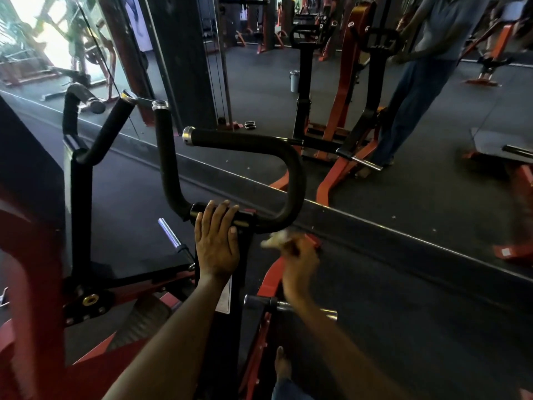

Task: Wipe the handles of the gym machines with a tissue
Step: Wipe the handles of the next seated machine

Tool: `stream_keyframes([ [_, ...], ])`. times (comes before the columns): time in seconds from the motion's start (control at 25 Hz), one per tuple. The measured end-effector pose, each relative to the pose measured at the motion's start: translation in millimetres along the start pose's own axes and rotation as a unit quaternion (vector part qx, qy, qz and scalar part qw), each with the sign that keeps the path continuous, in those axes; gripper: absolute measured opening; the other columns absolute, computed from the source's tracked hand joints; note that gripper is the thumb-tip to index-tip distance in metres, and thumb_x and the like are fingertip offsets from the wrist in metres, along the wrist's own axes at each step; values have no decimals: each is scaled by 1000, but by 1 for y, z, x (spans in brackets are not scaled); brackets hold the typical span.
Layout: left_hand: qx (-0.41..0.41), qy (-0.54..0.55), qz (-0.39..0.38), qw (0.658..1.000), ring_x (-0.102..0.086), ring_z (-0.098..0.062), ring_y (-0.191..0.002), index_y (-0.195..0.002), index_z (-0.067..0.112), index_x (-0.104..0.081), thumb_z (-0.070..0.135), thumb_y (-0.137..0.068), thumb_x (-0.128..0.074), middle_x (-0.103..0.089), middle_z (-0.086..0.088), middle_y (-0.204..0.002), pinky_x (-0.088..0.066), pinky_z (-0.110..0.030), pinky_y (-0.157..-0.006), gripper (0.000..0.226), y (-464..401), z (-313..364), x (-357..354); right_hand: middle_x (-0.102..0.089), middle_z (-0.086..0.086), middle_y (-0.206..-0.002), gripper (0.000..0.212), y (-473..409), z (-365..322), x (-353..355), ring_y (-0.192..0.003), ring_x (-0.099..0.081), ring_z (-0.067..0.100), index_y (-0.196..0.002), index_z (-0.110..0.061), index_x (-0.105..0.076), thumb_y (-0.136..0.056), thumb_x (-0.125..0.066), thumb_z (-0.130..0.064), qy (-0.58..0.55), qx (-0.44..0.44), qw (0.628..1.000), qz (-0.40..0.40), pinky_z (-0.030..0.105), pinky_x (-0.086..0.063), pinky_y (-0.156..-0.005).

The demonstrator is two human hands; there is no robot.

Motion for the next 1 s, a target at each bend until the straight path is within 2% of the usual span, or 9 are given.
stream_keyframes([
  [0.12, -2, -4, -5, 1000, -30, -30, -141, -132, 17, -49, 27, -98, -27, -50, -9, -140, -19, -51, -116, 42, 2, -1, -1, -59, -11, -86, 16, 0, -40, 5, -81, -54, -5, -90, -11, -65, -82, -63, 4, 46, 138, 988, 54, 20, -46, -72],
  [0.2, -4, -6, -5, 1000, -31, -31, -141, -132, 18, -48, 27, -98, -27, -50, -9, -140, -20, -53, -115, 41, 2, -2, -2, -55, 4, -93, 13, -45, -83, 20, -85, -51, 4, -94, -2, -66, -83, -61, 3, 98, 224, 966, 83, 16, -45, -73],
  [0.28, -6, -9, -3, 1000, -31, -31, -141, -133, 18, -47, 26, -98, -26, -50, -9, -141, -20, -52, -115, 41, 2, -2, -2, -57, 9, -98, 19, -82, -99, 25, -90, -55, 10, -102, -2, -66, -84, -60, 1, 176, 289, 940, 52, 17, -49, -79],
  [0.48, -12, -1, 7, 1000, -31, -30, -141, -135, 19, -45, 26, -98, -27, -49, -9, -141, -19, -51, -116, 41, 4, -2, -2, -55, 4, -103, 23, -41, -66, 9, -96, -53, 12, -101, -7, -64, -81, -60, 3, 228, 280, 932, -16, 12, -46, -81],
  [0.6, -7, 4, 3, 1000, -29, -28, -142, -136, 21, -43, 27, -99, -27, -48, -8, -143, -17, -49, -117, 41, 3, -2, -2, -55, 3, -100, 25, -35, -56, 5, -95, -55, 18, -98, -8, -64, -77, -66, 5, 258, 270, 926, -47, 20, -52, -80],
  [0.72, -4, 8, 4, 1000, -28, -28, -142, -136, 22, -43, 27, -99, -27, -48, -9, -143, -16, -47, -117, 41, 4, -2, 0, -57, 5, -102, 24, -28, -68, 1, -94, -57, 14, -104, -8, -65, -81, -66, 0, 273, 226, 923, -151, 23, -53, -82],
  [0.84, -6, 7, 7, 1000, -28, -28, -143, -136, 22, -43, 26, -98, -29, -48, -9, -143, -15, -47, -118, 41, 3, -1, -1, -56, 6, -103, 26, -53, -106, 14, -86, -52, 5, -112, -7, -64, -86, -62, -5, 270, 245, 929, -67, 5, -46, -72],
  [0.92, 0, 8, 7, 1000, -27, -27, -143, -136, 22, -43, 25, -98, -29, -47, -9, -143, -15, -47, -118, 41, 4, -1, 0, -57, 7, -100, 27, -64, -117, 12, -85, -54, 9, -116, -7, -61, -89, -58, -6, 305, 282, 908, -50, 17, -51, -73],
  [1.0, 1, 4, 10, 1000, -27, -27, -143, -136, 22, -43, 25, -98, -29, -47, -9, -143, -15, -47, -117, 41, 6, -1, -1, -56, 9, -104, 25, -51, -101, -7, -90, -57, 13, -117, -7, -57, -94, -51, -11, 394, 261, 873, -121, 27, -54, -76],
])
Point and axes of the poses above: each hand's wrist, its own y-axis away from the middle knuckle, its own x-axis out of the back of the hand, z = x × y, the point moved 5 cm from there along -y, towards the middle knuckle
